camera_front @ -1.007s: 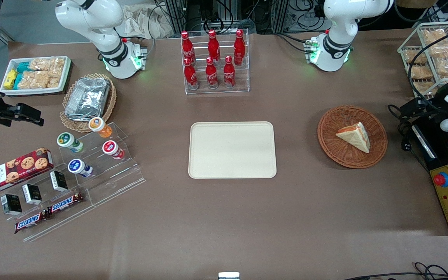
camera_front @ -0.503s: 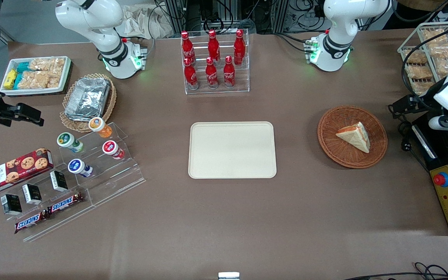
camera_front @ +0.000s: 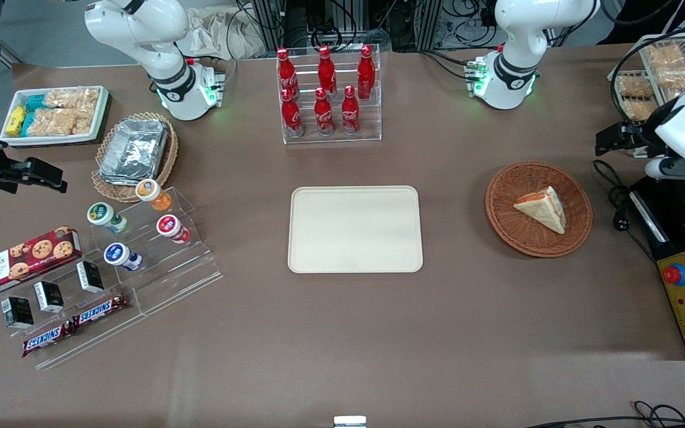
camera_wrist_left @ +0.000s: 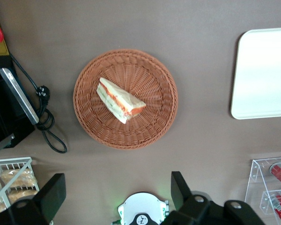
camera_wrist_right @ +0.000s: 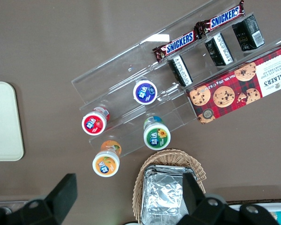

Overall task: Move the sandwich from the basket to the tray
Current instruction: 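Move the left gripper from rest toward the wicker basket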

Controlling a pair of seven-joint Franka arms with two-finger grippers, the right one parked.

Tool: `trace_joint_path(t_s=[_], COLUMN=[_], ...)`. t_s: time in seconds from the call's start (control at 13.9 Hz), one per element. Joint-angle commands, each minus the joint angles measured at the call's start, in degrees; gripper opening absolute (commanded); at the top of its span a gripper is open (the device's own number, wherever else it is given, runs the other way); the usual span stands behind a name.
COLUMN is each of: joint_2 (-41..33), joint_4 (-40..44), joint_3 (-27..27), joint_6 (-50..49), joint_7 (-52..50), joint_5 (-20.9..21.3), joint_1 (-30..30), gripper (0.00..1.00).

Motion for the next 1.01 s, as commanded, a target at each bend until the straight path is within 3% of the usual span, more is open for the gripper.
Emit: trace_joint_path(t_s=[0.0, 0.36, 0.93], joint_2=[-7.5, -14.0, -13.8], joint_4=[-11.1, -25.6, -36.8], joint_3=[0.0, 0.0, 0.4], joint_6=[6.6, 18.6, 26.9], joint_7=[-1.5, -11.1, -27.1], joint_5=[-0.5, -0.6, -0.8], joint_1=[0.0, 0.0, 1.5], gripper=[1.00, 1.00, 1.00])
